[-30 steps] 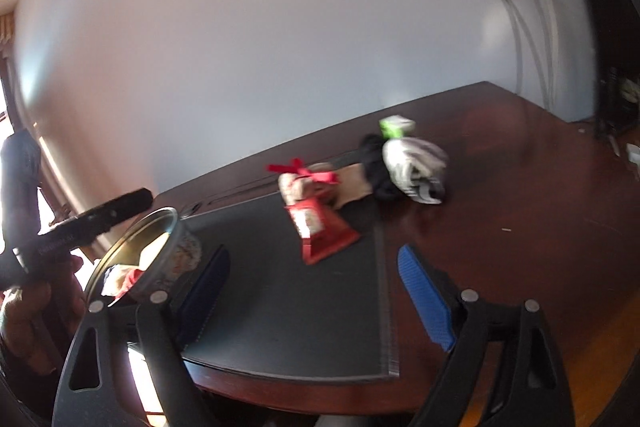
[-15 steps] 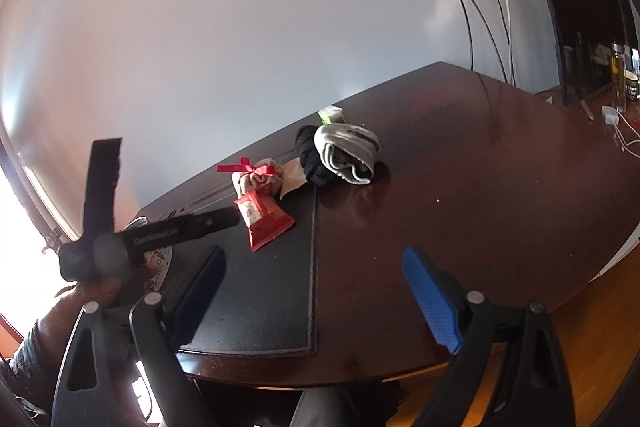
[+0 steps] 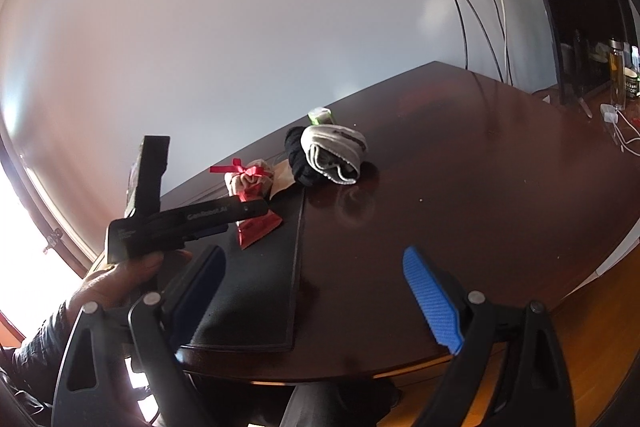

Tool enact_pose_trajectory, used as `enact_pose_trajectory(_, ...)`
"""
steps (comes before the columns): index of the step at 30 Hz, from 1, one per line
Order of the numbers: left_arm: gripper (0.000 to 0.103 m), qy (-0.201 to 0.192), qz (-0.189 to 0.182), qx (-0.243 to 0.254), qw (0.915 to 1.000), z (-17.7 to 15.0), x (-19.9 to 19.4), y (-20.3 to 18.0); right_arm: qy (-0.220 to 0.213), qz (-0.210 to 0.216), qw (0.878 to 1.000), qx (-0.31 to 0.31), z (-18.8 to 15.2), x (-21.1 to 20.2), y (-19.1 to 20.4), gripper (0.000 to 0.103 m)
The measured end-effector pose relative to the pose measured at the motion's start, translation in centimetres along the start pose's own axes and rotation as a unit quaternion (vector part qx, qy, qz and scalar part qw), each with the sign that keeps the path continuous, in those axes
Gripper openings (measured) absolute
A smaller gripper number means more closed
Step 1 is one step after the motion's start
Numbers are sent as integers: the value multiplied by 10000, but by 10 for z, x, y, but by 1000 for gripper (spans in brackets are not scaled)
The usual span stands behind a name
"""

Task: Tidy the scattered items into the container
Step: 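Move both tools back toward the remaining items on the mat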

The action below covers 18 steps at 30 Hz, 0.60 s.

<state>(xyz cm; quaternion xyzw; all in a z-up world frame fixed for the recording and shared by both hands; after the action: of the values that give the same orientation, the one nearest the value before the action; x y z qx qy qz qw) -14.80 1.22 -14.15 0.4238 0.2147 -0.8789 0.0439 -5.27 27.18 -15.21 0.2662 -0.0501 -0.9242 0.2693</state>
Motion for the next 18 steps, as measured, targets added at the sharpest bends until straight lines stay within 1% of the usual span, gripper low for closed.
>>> enact_pose_trajectory(7,87,-94,234,65,9997,3,10,-3,13,47,10000,42,-3,1,-4,93)
enact_pose_trajectory(11,86,-136,174,107,9997,2,7,-2,15,50,10000,64,-3,2,-7,94)
enact_pose_trajectory(13,71,-149,134,163,9997,1,5,-2,41,54,10000,68,-2,4,-8,94)
enact_pose_trajectory(15,66,-156,88,220,9996,1,3,-3,71,68,9999,77,-3,7,-7,94)
enact_pose_trajectory(17,65,-152,63,269,9995,1,3,-3,96,83,9999,77,-3,9,-7,94)
enact_pose_trajectory(18,62,-149,45,287,9995,1,2,-3,99,88,9999,76,-3,10,-6,95)
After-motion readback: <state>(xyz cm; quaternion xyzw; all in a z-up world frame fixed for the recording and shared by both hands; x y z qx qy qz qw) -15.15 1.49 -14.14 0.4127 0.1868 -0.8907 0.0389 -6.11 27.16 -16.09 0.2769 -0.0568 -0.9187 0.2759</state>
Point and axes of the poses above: each gripper's, at about its wrist camera, not at the fingertips, and x roughly the way its jaws point, y to its left, z to its top, the point moved 2 cm from there along x, roughly the way its jaws point, and after that the axes turned 14 degrees about -x, right-handed, at the moved point
